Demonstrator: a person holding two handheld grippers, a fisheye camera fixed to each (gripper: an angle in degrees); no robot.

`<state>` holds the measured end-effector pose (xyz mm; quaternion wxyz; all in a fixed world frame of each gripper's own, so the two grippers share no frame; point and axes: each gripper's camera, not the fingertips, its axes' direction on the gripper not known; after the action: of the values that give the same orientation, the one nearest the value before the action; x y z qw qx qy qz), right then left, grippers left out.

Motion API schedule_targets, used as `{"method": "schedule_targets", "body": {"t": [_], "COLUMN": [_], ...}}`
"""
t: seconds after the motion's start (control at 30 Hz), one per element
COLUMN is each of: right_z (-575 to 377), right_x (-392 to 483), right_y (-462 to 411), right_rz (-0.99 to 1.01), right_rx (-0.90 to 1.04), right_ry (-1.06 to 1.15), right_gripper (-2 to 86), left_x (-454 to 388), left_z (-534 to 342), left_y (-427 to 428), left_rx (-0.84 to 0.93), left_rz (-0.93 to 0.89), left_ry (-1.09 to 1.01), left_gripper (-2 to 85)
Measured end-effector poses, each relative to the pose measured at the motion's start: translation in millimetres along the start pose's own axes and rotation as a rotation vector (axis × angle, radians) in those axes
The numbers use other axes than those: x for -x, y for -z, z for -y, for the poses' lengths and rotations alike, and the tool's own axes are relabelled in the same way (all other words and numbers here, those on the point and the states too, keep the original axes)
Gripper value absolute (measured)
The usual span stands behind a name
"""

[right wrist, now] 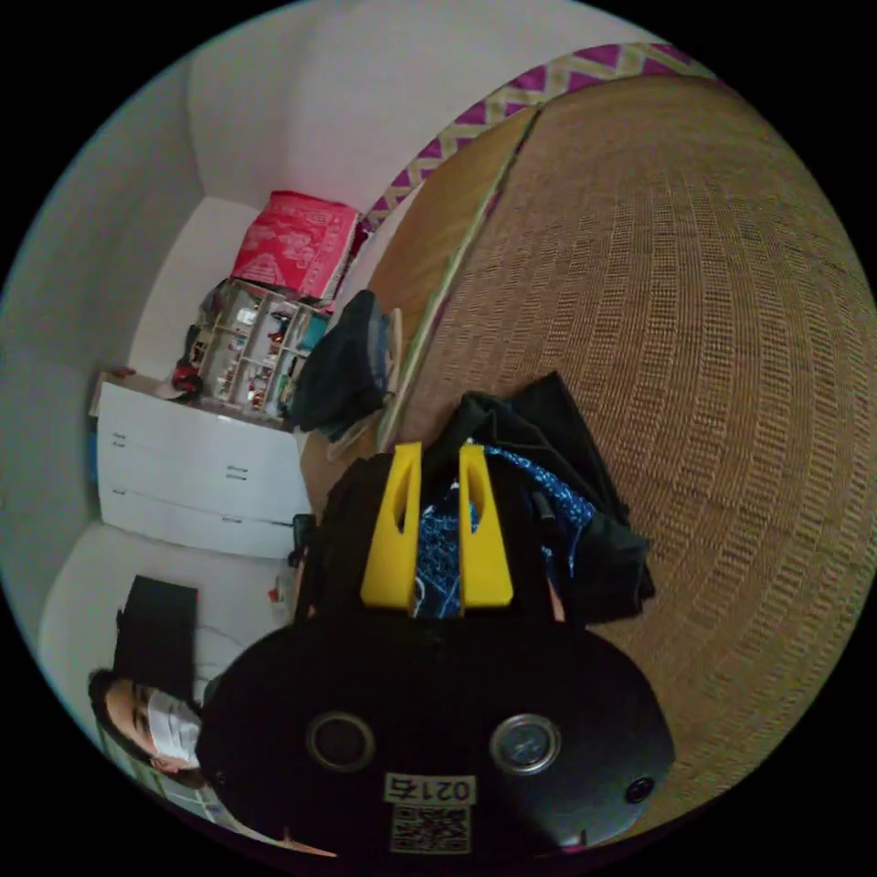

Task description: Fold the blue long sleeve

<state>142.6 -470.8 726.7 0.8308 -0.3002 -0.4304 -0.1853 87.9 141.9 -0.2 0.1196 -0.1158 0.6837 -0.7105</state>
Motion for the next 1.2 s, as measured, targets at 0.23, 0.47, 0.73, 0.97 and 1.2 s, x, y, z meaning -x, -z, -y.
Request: {"method": "schedule_targets", "body": {"t": [0.23, 0.47, 0.73, 0.97, 1.2], "right_z": [-9.6, -130.4, -198.3, -183.6, -254.9], "right_x": [-8.1, 85.9, 95.4, 53.7, -0.8], "right_y": [-67.0, -186.5, -288.8, -204.5, -92.8], "right_rz": [0.026, -0.306, -0.758, -0.441, -0.445], "right_rx": [-0.07, 0.132, 0.011, -0.155, -0.401], "right_ry": [0.099, 0.542, 0.667, 0.458, 0.032], "right_gripper": [11.3, 1.1, -0.6, 2.7, 12.8], "left_x": [-6.0, -98.6, -28.3, -70.1, -94.7], "left_z": [-32.2, -61.6, -42.8, -116.6, -185.7], "left_y": [33.9, -71.7, -121.7, -106.7, -66.7], "left_rx": [-0.114, 0.032, 0.19, 0.001, 0.003], "left_rz": [0.024, 0.525, 0.592, 0.639, 0.527], "left_ry": [-0.116, -0.709, -0.431, -0.652, -0.683], "left_gripper": [3.5, 0.7, -0.8, 3.8, 8.9]}}
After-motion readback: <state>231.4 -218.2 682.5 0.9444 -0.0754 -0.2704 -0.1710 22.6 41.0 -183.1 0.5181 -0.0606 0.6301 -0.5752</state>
